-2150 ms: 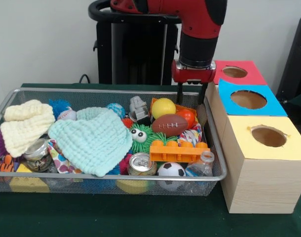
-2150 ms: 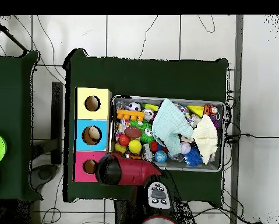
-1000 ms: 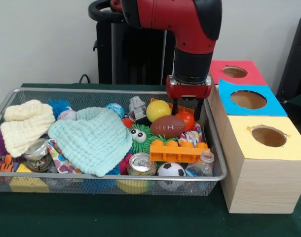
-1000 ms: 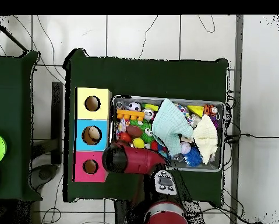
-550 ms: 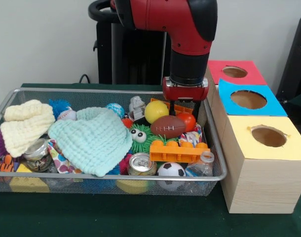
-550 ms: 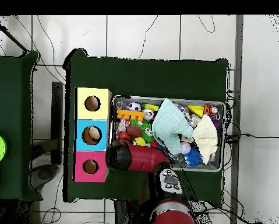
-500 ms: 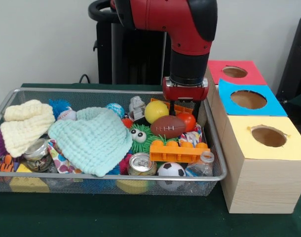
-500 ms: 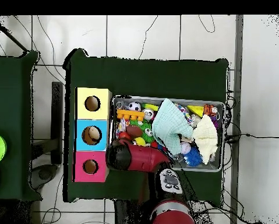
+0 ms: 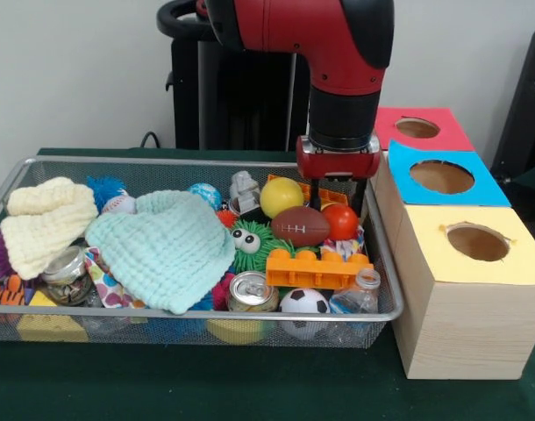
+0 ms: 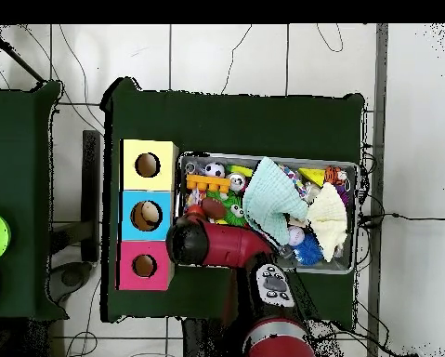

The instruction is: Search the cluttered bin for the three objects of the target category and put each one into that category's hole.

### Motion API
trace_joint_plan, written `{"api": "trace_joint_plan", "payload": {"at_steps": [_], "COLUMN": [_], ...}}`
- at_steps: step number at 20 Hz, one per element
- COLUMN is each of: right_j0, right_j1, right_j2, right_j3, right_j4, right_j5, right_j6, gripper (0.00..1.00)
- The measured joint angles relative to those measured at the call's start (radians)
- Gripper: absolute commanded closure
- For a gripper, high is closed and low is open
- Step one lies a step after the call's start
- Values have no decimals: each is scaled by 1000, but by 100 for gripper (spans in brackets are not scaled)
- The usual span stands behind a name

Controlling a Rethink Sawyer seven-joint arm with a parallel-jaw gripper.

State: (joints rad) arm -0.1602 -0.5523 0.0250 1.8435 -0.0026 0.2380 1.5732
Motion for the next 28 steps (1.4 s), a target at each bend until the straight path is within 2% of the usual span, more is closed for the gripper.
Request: {"api": "trace_joint_plan", "payload": {"at_steps": [6,10,17,28], "right_j0": [-42,-42,-23,27], "right_j1": [-12,-12,-9,-8], "right_j2": [52,55,54,10], "right_j3": [0,0,-3,-15], "right_j4": [0,0,0,-21], "right_j5": [0,0,-32,-86], "right_j6": [0,0,0,0], "gripper": [0,0,0,0]}}
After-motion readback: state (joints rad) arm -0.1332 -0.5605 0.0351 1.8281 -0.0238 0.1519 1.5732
